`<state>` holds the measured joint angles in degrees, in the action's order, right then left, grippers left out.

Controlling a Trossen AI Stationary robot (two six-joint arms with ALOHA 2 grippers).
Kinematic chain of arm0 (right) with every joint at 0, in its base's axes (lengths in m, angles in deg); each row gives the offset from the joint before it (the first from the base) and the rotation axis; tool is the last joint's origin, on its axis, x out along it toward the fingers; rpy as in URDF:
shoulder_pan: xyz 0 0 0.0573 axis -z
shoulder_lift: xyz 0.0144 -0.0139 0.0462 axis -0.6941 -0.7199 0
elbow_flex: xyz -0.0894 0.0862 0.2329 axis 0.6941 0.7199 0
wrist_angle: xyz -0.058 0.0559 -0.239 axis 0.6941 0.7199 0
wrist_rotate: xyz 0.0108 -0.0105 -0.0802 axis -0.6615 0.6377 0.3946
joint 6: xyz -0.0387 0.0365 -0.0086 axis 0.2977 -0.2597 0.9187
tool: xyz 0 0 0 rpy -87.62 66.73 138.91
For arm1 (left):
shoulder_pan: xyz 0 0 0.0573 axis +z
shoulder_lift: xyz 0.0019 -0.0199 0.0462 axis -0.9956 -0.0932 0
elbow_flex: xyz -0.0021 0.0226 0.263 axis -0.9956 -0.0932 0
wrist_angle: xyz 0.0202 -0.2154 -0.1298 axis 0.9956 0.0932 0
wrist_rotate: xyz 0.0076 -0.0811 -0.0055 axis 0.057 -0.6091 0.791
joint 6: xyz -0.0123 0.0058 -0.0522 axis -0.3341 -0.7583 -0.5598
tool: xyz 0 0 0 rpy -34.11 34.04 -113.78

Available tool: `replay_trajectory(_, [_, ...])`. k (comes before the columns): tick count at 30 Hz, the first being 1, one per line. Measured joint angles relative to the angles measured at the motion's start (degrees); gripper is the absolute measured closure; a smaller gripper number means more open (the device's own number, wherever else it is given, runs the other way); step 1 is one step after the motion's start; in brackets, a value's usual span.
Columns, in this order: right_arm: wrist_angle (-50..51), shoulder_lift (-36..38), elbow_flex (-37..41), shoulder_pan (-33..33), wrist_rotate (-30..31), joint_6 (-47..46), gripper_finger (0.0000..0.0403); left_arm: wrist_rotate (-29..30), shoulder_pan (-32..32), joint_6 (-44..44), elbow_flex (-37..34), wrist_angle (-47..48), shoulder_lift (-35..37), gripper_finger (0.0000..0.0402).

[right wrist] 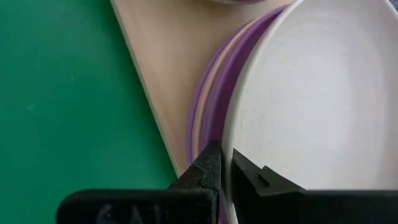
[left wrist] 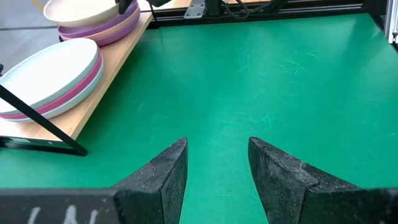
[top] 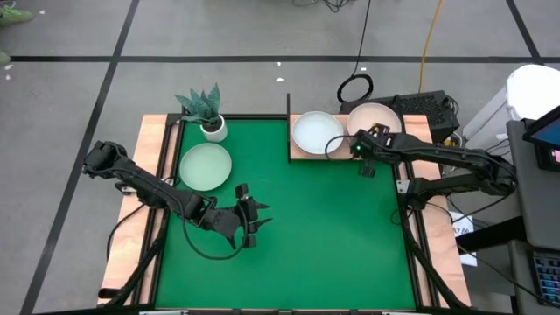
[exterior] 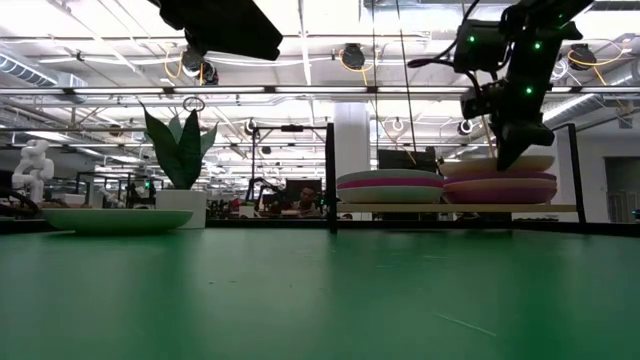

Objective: Place and stack plates onto a shelf
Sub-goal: Stack the brown plate on top of the purple plate on the shelf

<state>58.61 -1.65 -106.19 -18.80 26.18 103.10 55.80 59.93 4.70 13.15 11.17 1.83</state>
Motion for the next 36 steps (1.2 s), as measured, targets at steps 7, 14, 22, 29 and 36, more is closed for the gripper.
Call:
replay_trajectory(7, [-0.7, 0.3, 0.0, 1.5, 0.0, 0.8, 0.0399, 0.0, 0.3, 0.5, 0.0, -0.9, 0.0, 0.0227])
replay_trajectory(14, [-2.3, 0.3, 0.0, 2.9, -0.2, 1.8, 0.0391, 0.0, 0.3, 0.5, 0.0, -1.0, 0.0, 0.0227])
replay_trajectory(22, [-3.0, 0.3, 0.0, 4.7, -0.3, 2.8, 0.0375, 0.0, 0.3, 0.5, 0.0, -1.0, 0.0, 0.0227])
replay_trajectory(29, [-3.0, 0.3, 0.0, 4.9, -0.3, 2.8, 0.0362, 0.0, 0.3, 0.5, 0.0, -1.0, 0.0, 0.0227])
replay_trajectory(36, [-3.6, 0.3, 0.0, 4.9, -0.3, 2.5, 0.0327, 0.0, 0.3, 0.5, 0.0, -1.0, 0.0, 0.0227])
